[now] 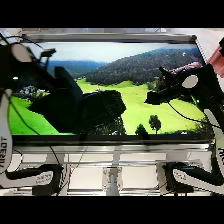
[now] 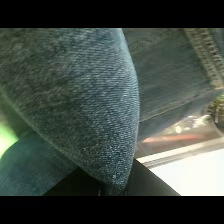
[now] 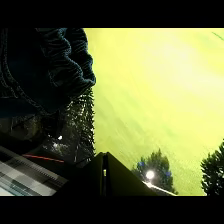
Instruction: Fold the clothes and pants, and hang the long-sleeved shirts on hangers.
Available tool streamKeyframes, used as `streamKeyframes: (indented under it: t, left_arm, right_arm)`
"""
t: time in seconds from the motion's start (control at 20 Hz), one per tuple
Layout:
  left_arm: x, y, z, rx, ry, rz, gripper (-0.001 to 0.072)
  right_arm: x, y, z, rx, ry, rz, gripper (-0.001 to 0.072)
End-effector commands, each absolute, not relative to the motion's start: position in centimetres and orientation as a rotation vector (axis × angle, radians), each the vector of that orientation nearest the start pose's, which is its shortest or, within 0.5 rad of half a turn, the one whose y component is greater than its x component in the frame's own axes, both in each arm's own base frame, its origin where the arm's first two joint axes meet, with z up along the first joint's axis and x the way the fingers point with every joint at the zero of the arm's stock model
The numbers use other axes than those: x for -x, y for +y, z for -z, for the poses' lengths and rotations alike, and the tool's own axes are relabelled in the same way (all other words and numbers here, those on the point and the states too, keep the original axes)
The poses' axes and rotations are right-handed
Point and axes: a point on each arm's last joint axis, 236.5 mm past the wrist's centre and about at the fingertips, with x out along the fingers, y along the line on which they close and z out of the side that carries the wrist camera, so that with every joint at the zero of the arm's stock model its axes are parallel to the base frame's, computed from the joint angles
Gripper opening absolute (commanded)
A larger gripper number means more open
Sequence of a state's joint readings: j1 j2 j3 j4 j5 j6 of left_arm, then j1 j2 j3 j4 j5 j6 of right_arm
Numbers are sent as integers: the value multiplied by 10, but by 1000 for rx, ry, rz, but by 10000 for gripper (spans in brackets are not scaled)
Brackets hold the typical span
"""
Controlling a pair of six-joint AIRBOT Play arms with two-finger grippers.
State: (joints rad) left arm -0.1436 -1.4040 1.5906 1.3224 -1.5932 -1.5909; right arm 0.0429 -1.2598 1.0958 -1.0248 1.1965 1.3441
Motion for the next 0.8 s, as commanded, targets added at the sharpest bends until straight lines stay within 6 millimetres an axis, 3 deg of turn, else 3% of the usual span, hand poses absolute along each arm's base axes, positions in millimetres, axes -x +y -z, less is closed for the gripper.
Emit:
streamKeyframes:
  t: [0.0,0.1,0.35,0.55,0.75]
  left_arm:
    - [-365,-170,-65,112,1486,398,37]
    - [-363,-202,-58,144,1492,476,38]
    - [-383,-269,-58,258,1377,597,38]
    - [-396,-293,-51,305,1327,618,47]
    - [-396,-317,-46,422,1357,661,47]
  right_arm:
    - [-358,130,-23,-294,1273,-470,25]
    - [-359,130,-23,-294,1271,-469,24]
    - [-359,130,-23,-294,1271,-469,24]
    - [-359,130,-23,-294,1271,-469,25]
    - [-359,130,-23,-294,1271,-469,25]
